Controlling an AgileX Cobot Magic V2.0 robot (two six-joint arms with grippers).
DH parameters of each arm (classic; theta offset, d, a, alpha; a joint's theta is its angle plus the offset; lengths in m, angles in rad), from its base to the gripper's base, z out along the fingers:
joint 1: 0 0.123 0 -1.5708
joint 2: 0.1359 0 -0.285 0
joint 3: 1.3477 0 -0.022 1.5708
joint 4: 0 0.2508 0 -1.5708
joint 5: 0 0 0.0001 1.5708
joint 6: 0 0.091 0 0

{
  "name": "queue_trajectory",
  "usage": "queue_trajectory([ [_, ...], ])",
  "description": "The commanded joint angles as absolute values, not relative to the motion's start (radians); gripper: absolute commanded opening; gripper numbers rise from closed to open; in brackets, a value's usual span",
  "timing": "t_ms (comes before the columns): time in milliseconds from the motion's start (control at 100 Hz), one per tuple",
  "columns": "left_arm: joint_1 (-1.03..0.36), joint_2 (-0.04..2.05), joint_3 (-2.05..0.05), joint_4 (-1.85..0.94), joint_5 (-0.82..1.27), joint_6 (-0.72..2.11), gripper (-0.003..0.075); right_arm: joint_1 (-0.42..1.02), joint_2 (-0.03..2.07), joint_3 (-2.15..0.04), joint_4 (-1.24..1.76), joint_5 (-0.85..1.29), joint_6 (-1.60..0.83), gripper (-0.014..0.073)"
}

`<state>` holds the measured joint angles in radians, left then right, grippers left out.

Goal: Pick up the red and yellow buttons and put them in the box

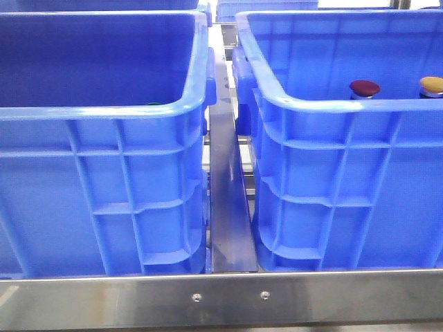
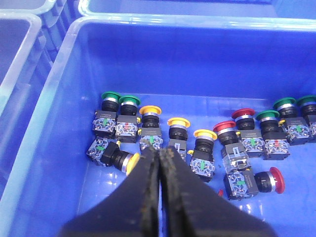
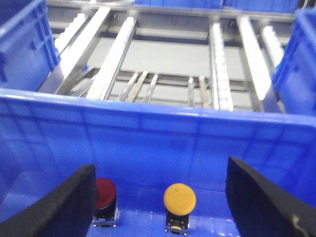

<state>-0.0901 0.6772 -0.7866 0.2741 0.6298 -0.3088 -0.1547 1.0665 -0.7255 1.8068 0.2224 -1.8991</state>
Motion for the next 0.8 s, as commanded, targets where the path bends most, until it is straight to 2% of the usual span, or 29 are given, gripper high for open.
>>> queue_trajectory([
  [0,-0.087,0.673,-0.812,0.281,0.562,-0.316,-0.0019,-0.114,0.963,-0.716,1.922,0.173,-1.896,0.0561],
  [320,-0.087,0.673,-0.812,0.281,0.562,-0.316,-0.0019,-0.059,0.656,-0.538,1.922,0.140,-1.896,0.0557],
  [390,-0.087,0.673,-0.812,0.281,0.562,-0.316,-0.0019,-0.059,0.598,-0.511,1.922,0.140,-1.896,0.0531],
  [510,-0.087,0.673,-0.812,0.281,0.562,-0.316,-0.0019,-0.059,0.516,-0.485,1.922,0.140,-1.896,0.0416],
  [790,-0.087,0.673,-0.812,0.281,0.562,-0.316,-0.0019,-0.059,0.464,-0.478,1.922,0.141,-1.896,0.0035],
])
